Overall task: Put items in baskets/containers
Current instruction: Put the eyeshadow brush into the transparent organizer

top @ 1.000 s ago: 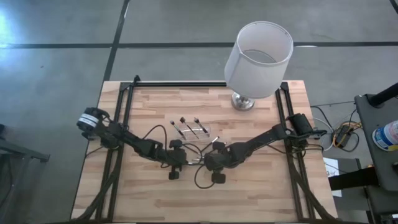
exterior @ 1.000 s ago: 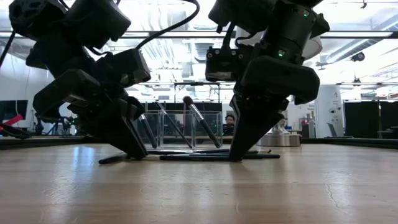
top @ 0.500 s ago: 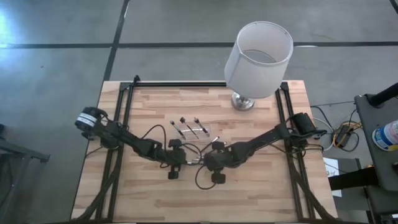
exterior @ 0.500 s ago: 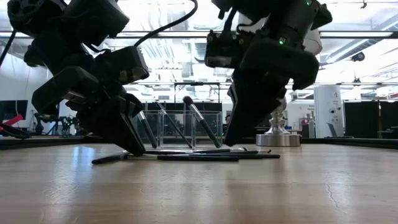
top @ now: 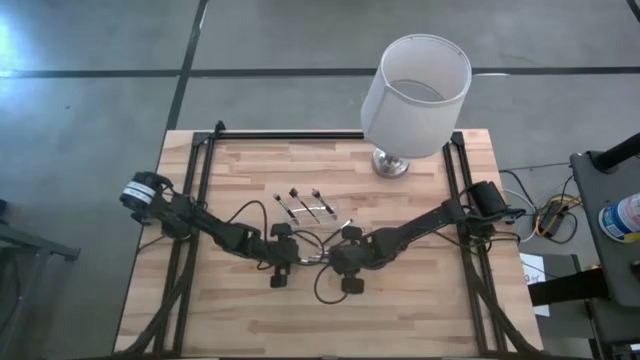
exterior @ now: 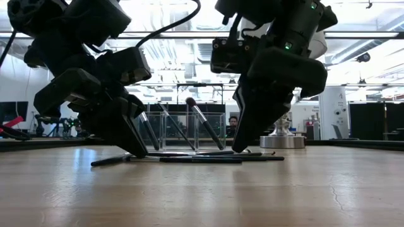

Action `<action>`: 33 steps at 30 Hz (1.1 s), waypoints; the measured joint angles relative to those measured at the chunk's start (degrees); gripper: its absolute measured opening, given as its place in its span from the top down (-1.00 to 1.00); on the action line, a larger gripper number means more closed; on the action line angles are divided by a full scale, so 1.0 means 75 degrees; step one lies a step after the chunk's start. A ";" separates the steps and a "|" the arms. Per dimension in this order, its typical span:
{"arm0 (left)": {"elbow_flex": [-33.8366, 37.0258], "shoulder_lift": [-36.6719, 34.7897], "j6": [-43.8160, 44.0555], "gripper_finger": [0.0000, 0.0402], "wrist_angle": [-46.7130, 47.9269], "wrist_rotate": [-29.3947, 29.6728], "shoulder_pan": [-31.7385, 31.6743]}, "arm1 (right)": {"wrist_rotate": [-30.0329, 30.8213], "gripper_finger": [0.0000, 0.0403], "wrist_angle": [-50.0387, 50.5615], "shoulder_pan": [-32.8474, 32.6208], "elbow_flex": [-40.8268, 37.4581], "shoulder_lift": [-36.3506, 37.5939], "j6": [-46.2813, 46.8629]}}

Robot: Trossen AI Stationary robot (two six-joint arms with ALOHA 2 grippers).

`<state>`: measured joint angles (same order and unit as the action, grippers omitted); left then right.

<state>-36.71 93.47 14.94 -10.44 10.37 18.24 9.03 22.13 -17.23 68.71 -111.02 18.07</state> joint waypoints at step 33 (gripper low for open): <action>0.0026 0.0098 0.0411 1.00 -0.0178 -0.0052 -0.0003 | -0.2295 0.96 -0.0868 0.0729 -0.0440 0.0035 0.7914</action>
<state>-36.51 94.21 18.02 -11.77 9.98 18.22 -8.18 15.62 -11.77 65.41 -110.76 77.42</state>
